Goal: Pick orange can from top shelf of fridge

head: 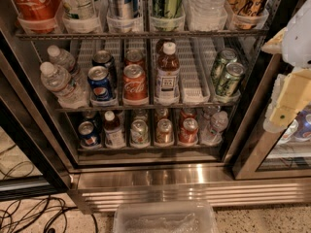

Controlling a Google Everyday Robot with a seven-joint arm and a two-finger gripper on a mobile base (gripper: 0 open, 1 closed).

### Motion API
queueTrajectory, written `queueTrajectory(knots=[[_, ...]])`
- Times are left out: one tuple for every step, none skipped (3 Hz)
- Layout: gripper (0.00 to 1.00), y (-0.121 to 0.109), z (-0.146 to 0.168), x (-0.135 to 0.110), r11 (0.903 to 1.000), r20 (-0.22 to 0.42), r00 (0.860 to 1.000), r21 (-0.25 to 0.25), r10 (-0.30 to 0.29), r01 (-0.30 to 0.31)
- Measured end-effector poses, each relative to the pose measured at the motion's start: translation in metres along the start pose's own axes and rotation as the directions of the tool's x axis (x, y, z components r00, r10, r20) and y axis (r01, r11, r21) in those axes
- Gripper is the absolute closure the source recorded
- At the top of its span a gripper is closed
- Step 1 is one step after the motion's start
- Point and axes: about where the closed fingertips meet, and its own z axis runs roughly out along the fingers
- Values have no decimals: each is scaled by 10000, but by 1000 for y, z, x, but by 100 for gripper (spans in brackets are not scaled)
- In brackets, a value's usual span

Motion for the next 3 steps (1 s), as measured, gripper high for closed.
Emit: queueTrajectory(knots=[[0, -1, -1, -1, 10000, 37, 10000, 34, 30, -30], [0, -10, 3, -6, 9951, 992, 9909, 299, 913, -947], [0, -22, 8, -10, 9702, 2387, 9466, 549, 2168, -2360]])
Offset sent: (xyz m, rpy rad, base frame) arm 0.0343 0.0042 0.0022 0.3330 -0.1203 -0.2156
